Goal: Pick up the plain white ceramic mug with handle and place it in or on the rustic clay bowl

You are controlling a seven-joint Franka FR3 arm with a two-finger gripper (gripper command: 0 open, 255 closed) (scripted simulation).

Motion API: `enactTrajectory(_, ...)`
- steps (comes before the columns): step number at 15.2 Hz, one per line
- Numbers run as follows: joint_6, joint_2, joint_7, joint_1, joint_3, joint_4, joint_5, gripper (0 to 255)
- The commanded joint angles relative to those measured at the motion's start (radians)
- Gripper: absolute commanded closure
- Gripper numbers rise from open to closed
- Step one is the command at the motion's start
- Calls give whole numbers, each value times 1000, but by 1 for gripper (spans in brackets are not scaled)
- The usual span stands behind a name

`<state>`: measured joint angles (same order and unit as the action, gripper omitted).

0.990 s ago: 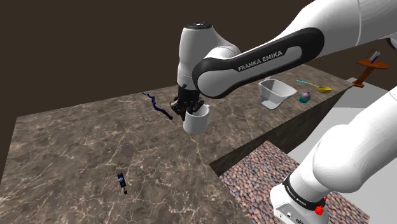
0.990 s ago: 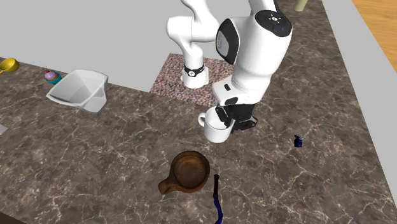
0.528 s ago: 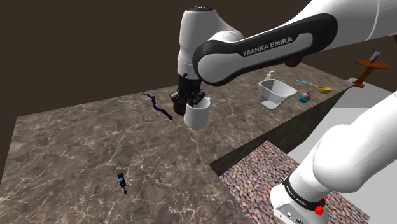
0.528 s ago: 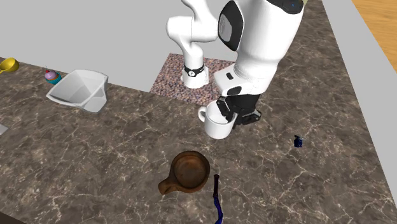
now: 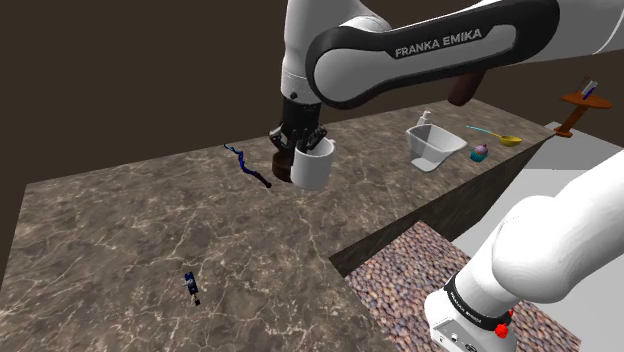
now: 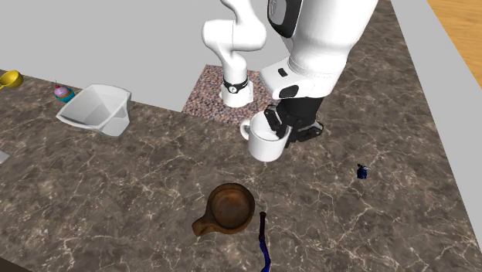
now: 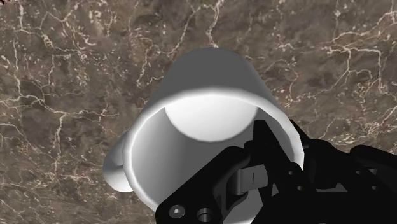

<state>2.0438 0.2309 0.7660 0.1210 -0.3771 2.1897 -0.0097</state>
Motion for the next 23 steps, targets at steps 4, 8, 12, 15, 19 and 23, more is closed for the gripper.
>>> enactTrajectory(4, -68, 12, -7, 0, 4, -57, 4, 255)
enactTrajectory(8, -93, -40, -31, -19, 19, -132, -16, 255)
enactTrajectory(12, -112, -154, -73, -51, 45, -262, -56, 255)
enactTrajectory(15, -136, -245, -103, -70, 62, -374, -83, 255)
enactTrajectory(19, -181, -376, -141, -88, 83, -548, -118, 255)
enactTrajectory(23, -213, -479, -168, -95, 97, -681, -141, 255)
